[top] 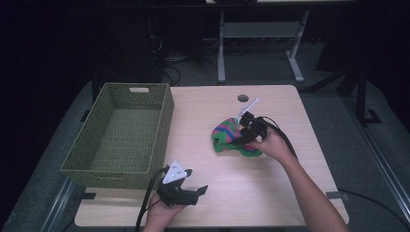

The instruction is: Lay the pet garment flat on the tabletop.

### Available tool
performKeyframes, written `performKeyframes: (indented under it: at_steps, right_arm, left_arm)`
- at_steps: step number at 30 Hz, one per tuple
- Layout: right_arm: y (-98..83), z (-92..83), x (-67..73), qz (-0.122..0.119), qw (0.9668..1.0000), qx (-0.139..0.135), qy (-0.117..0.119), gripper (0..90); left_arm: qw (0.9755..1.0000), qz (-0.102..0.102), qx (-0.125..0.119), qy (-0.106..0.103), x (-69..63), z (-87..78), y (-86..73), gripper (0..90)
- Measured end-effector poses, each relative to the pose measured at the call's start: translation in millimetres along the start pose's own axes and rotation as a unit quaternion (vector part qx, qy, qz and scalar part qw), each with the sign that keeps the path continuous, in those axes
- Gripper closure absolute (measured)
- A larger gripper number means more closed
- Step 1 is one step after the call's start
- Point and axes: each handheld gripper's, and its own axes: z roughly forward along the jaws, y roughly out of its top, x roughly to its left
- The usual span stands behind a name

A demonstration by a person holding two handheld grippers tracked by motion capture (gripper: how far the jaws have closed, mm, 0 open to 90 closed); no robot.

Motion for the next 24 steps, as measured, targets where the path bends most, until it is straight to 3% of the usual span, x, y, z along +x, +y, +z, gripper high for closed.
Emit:
performKeyframes:
  at_steps: [2,11,20,24]
  right_arm:
    - [0.5,3.3,-1.3,0.011,0.9999,-0.001,-0.005,42.4]
    - [0.3,16.0,-3.1,0.019,0.9992,0.022,-0.026,41.4]
    - [0.3,28.5,8.3,-0.018,0.9960,0.041,-0.078,45.0]
    - [-1.2,28.1,8.5,-0.009,0.9959,0.036,-0.083,52.7]
  left_arm:
    - [1.0000,0.001,-0.001,-0.001,-0.2,0.2,0.1,20.3]
    - [1.0000,0.004,0.001,-0.002,-1.7,1.5,0.1,20.3]
    - [1.0000,0.004,0.004,-0.002,-2.3,3.0,0.0,20.3]
    - [1.0000,0.007,0.003,-0.001,-4.0,2.8,0.4,20.4]
